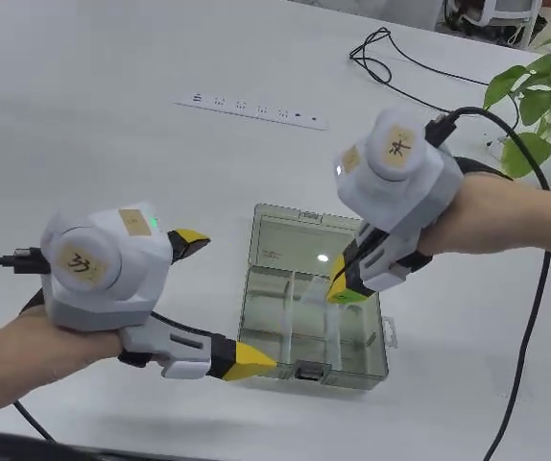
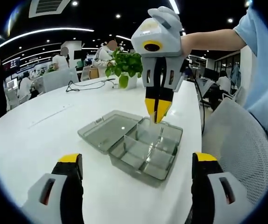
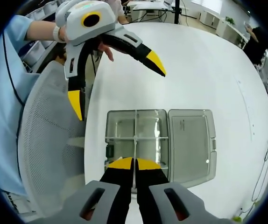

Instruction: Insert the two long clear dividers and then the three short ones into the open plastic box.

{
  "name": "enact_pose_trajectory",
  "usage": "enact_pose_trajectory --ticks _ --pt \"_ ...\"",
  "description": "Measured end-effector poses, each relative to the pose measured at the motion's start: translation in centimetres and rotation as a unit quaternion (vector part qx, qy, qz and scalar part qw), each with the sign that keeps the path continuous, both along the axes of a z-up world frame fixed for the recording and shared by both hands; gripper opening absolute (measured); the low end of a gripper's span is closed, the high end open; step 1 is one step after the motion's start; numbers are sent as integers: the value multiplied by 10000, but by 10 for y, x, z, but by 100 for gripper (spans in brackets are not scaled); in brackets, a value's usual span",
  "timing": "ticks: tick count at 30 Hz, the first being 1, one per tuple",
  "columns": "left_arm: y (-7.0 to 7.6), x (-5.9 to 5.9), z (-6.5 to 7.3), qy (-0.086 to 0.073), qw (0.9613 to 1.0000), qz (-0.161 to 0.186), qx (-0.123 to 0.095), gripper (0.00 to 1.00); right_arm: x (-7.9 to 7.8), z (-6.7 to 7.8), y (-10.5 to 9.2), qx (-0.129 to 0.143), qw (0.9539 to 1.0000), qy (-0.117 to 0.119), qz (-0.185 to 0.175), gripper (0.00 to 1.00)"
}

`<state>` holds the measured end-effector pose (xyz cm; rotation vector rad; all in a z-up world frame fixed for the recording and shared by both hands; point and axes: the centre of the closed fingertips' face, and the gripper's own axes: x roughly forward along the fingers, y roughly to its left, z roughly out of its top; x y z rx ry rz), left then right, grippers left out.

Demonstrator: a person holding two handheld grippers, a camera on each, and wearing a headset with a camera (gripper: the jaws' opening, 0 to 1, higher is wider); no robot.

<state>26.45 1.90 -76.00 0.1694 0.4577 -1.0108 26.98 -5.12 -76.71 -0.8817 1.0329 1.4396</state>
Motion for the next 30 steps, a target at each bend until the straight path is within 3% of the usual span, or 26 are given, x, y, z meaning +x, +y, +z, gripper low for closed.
enact_pose_trajectory --ticks 10,18,30 --pt "0 -1 1 52 10000 -5 -28 95 -2 -2 1 21 10000 -34 33 2" --pt "-2 -4 -2 105 9999 -18 -56 93 -2 -3 1 196 9994 -189 235 2" --pt "-3 -6 -2 148 9998 -24 -94 91 1 -7 4 204 9996 -173 97 2"
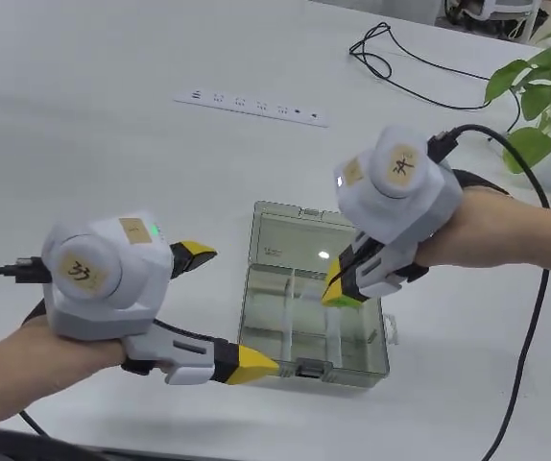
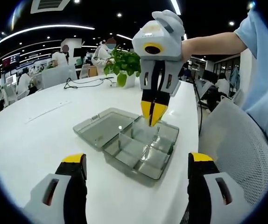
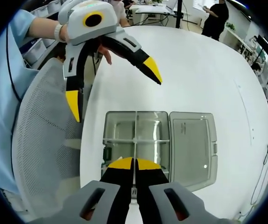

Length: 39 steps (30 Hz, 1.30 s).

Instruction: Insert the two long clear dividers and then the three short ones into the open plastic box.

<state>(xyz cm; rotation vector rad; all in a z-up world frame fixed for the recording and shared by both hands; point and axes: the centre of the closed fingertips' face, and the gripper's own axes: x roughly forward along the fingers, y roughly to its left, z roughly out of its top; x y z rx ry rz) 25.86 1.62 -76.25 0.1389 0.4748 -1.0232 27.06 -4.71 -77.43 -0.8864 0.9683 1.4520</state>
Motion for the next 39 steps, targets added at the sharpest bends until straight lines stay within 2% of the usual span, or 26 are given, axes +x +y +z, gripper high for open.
enact_pose_trajectory --ticks 6,12,30,39 --pt "2 -1 -1 25 10000 4 6 90 -1 -1 1 -63 10000 -8 19 2" --pt "1 -1 0 32 10000 0 -3 90 -1 -9 2 -229 9997 -78 92 2" --pt "0 0 1 22 10000 -14 -4 89 -2 -50 1 -734 9970 -182 182 2" --pt "0 0 3 22 10000 0 -32 88 -2 -52 1 -794 9966 -194 113 1"
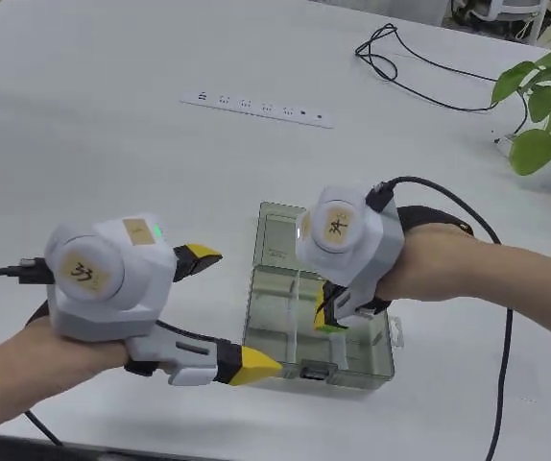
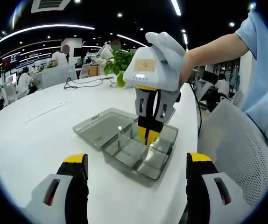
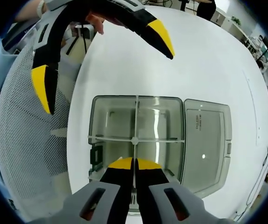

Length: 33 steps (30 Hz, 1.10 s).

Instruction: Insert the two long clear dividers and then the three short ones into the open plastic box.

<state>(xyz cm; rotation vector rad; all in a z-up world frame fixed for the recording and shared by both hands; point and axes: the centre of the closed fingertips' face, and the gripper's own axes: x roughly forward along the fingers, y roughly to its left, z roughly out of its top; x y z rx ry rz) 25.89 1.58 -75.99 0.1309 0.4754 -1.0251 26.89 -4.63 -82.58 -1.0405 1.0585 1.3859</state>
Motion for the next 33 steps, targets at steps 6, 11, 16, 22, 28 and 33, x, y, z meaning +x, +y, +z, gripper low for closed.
enact_pose_trajectory --ticks 6,11,16,22,28,33 --pt "-3 -1 1 -16 10000 -33 -10 88 0 -1 0 -20 10000 -1 2 1" --pt "-4 -2 2 -34 10000 -49 -10 88 1 -1 0 10 10000 -9 20 2" --pt "-4 -3 4 -46 10000 -62 -2 88 0 -1 0 119 9999 23 -36 3" --pt "-4 -3 4 -44 10000 -69 14 88 0 3 -1 403 9990 39 -200 15" --pt "-4 -3 4 -39 9999 -92 30 88 3 16 -1 788 9964 -75 -317 25" --pt "-4 -4 6 -34 9999 -102 32 89 2 26 -1 1159 9922 -180 -422 36"
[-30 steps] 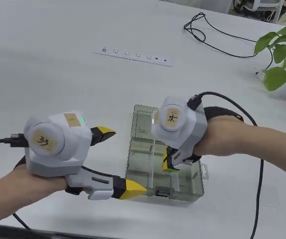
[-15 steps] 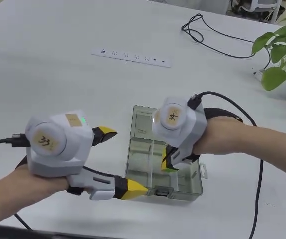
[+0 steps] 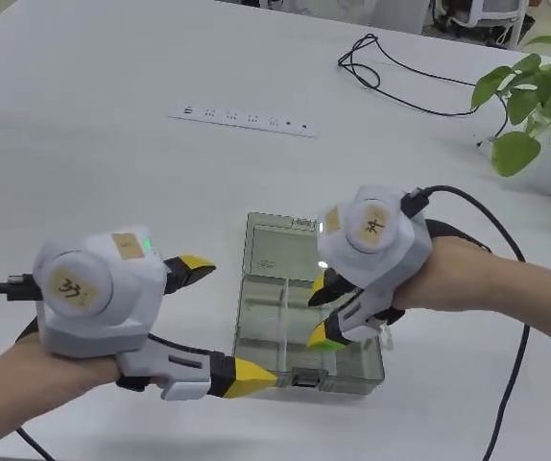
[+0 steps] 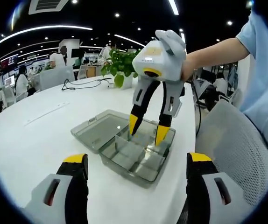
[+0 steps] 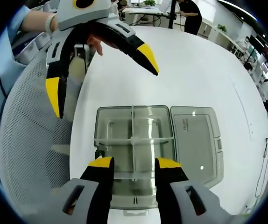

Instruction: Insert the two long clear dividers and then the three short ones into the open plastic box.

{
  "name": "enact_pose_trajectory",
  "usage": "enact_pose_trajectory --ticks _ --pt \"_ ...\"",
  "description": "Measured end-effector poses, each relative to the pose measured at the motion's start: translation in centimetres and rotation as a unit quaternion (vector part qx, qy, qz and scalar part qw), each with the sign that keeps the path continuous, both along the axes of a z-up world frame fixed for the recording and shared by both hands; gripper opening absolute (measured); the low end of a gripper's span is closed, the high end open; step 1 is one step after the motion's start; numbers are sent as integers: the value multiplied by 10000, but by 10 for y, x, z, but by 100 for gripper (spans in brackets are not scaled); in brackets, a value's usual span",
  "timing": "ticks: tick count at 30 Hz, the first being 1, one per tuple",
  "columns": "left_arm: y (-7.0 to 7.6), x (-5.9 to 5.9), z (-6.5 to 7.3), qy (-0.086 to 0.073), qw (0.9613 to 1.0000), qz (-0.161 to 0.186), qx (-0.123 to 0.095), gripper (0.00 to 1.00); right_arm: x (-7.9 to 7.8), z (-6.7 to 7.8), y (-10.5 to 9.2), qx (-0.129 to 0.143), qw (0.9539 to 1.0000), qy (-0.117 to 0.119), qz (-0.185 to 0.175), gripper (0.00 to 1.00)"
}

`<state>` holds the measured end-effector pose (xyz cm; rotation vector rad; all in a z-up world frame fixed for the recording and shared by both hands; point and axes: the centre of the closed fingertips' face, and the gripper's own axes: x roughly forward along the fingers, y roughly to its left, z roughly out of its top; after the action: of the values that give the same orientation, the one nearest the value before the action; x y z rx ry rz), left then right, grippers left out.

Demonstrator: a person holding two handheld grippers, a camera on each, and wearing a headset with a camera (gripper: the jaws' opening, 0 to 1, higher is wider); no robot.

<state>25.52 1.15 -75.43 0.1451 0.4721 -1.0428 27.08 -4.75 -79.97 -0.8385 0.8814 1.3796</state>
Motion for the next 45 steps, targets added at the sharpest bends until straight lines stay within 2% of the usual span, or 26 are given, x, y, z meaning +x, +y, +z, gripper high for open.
enact_pose_trajectory --ticks 4,7,9,10,11,16,19,22,31,32,33,36,41,45 --pt "1 0 1 11 10000 -3 6 88 -3 9 3 455 9988 -24 -153 52" --pt "1 1 2 -6 10000 -12 23 89 -6 14 2 693 9973 -53 -251 63" --pt "1 1 2 5 10000 -10 24 89 -11 17 3 857 9960 23 -261 68" --pt "2 1 2 -1 10000 -12 39 89 -15 20 6 1041 9935 114 -443 72" --pt "2 2 2 -10 10000 -6 43 90 -16 22 6 1152 9921 101 -493 75" --pt "2 3 3 -8 10000 -11 49 90 -18 26 1 1388 9878 -24 -704 87" --pt "3 3 3 -7 10000 -19 59 90 -18 30 -2 1577 9837 -89 -862 99" --pt "3 3 1 15 10000 -16 85 90 -17 33 -10 1704 9802 -88 -1002 100" --pt "-1 5 6 -13 10000 -12 55 92 -13 38 -46 1800 9726 -178 -1462 100" --pt "-1 6 6 -15 10000 12 56 94 -13 39 -49 1845 9709 -179 -1516 100" --pt "-1 6 6 -22 10000 28 53 95 -12 40 -51 1932 9673 -136 -1636 100" --pt "-1 8 6 -8 10000 59 24 98 -11 37 -63 1847 9678 -231 -1695 100" --pt "-1 9 7 -4 10000 89 -19 100 -11 31 -88 1686 9682 -239 -1833 100" --pt "-2 9 8 12 9999 115 -42 100 -8 20 -124 1379 9693 -336 -2006 100"
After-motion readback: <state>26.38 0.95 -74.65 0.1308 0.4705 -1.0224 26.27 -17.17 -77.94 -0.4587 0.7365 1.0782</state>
